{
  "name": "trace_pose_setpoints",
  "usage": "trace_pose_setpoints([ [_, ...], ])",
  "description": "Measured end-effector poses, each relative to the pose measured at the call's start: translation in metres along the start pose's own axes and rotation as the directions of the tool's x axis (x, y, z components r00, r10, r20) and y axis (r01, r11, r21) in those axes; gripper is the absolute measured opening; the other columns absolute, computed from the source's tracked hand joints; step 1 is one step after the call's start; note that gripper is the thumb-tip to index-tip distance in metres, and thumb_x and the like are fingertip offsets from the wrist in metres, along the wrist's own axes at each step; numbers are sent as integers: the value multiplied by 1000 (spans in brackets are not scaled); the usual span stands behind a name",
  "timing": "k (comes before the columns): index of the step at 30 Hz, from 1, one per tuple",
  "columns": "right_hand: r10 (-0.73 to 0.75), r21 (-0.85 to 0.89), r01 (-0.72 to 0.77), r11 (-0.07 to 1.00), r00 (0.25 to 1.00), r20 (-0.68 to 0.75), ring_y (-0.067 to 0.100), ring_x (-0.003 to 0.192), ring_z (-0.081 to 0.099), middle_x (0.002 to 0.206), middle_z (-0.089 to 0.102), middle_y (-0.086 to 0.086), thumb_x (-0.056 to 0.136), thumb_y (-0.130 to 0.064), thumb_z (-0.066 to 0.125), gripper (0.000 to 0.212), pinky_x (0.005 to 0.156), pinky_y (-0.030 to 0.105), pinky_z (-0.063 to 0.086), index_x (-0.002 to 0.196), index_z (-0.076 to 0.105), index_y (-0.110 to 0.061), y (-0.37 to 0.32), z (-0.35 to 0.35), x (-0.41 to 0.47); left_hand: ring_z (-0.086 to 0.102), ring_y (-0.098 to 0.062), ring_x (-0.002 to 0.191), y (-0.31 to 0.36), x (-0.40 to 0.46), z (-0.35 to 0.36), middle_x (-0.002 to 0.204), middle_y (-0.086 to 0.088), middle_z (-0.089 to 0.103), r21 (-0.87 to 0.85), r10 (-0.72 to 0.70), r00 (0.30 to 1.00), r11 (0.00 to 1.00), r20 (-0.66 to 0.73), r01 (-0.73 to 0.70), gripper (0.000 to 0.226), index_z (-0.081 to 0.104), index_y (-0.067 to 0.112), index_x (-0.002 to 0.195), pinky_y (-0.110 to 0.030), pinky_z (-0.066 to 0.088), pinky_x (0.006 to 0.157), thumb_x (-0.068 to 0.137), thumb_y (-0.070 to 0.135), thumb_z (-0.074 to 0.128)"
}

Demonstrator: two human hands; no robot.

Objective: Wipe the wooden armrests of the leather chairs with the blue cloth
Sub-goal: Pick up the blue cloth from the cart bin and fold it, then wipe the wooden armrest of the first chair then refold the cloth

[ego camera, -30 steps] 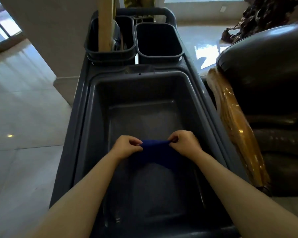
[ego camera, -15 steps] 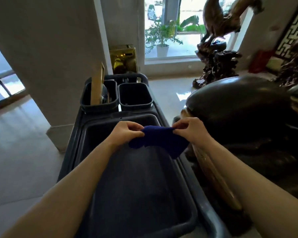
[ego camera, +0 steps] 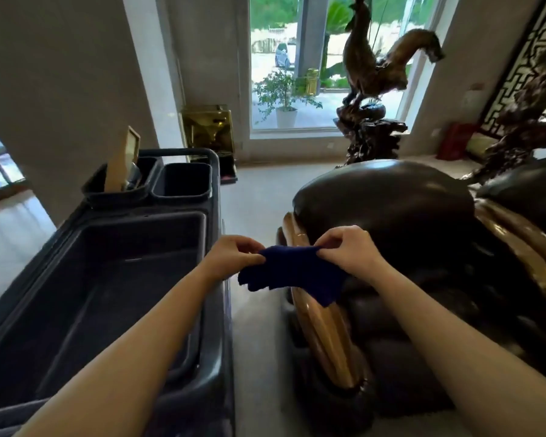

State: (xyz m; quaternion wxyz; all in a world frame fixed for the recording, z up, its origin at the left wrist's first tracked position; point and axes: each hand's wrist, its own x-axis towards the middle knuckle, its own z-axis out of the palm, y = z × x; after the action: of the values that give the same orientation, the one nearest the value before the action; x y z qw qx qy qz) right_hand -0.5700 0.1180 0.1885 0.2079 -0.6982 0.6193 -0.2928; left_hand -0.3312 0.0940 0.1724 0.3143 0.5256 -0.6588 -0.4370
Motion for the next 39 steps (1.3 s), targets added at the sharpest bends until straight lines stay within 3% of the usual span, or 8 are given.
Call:
trace_pose_setpoints([
  [9, 58, -37, -55, 998, 996, 75, -2, 70, 60, 72, 62, -19, 74, -26, 70, 25, 56, 12, 42, 65, 58, -45, 116, -28, -22, 67, 1, 63, -5, 14, 114, 61, 15, 72, -27, -92, 996, 995, 8, 92, 27, 71, 34, 62, -7, 48, 52, 71, 8, 70],
  [14, 74, -56, -68, 996, 990, 121, -1, 73, 59, 76, 59, -20, 77, -27, 69, 25, 57, 12, 43, 70, 54, -47, 180, -8, 3, 70, -7, 69, -37, 55, 156, 69, 11, 74, -1, -139, 990, 990, 31, 139, 23, 72, 35, 69, -14, 53, 56, 71, 12, 70],
  [22, 99, -66, -89, 994, 980, 170, -3, 71, 55, 75, 53, -22, 77, -25, 69, 25, 56, 11, 38, 74, 54, -46, 290, 60, 88, 69, -14, 80, -122, 163, 210, 82, -3, 73, 51, -262, 964, 963, -48, 264, 18, 73, 21, 83, -27, 56, 75, 74, 6, 69],
  [26, 115, -34, -111, 993, 977, 181, -5, 71, 52, 75, 51, -23, 77, -24, 69, 20, 56, 9, 34, 78, 59, -41, 343, 104, 121, 66, -11, 82, -171, 209, 233, 85, -1, 70, 58, -322, 945, 944, -53, 325, 18, 73, 16, 90, -17, 51, 69, 77, 4, 67],
  [30, 98, -42, -93, 995, 985, 144, -4, 74, 51, 78, 50, -23, 76, -22, 68, 15, 61, 7, 34, 87, 65, -32, 397, 152, 120, 63, -6, 80, -220, 231, 262, 82, 4, 68, 73, -317, 947, 944, -57, 320, 27, 67, 28, 76, -15, 49, 69, 75, 1, 68],
  [34, 24, -79, -22, 997, 999, 32, -6, 86, 47, 92, 59, -14, 76, -17, 68, 21, 75, 9, 41, 95, 65, -26, 436, 191, 113, 59, -2, 83, -260, 243, 292, 88, 8, 64, 199, -244, 964, 945, -107, 261, 20, 68, 24, 84, -13, 46, 72, 75, 7, 69],
  [36, 23, -44, -20, 999, 998, 63, -1, 104, 47, 110, 63, -5, 79, -13, 67, 29, 92, 24, 47, 107, 64, -21, 451, 213, 108, 57, -3, 90, -276, 244, 308, 97, 5, 62, 249, -226, 965, 935, -135, 254, 22, 66, 21, 95, -18, 49, 81, 78, 8, 67],
  [39, 101, 138, -125, 982, 980, 172, 2, 133, 29, 142, 43, -8, 91, -24, 52, 40, 114, 38, 27, 131, 46, -25, 467, 236, 96, 45, -14, 123, -291, 243, 332, 129, 0, 51, 248, -193, 962, 939, -191, 237, 39, 54, 16, 123, -26, 34, 106, 84, 9, 59],
])
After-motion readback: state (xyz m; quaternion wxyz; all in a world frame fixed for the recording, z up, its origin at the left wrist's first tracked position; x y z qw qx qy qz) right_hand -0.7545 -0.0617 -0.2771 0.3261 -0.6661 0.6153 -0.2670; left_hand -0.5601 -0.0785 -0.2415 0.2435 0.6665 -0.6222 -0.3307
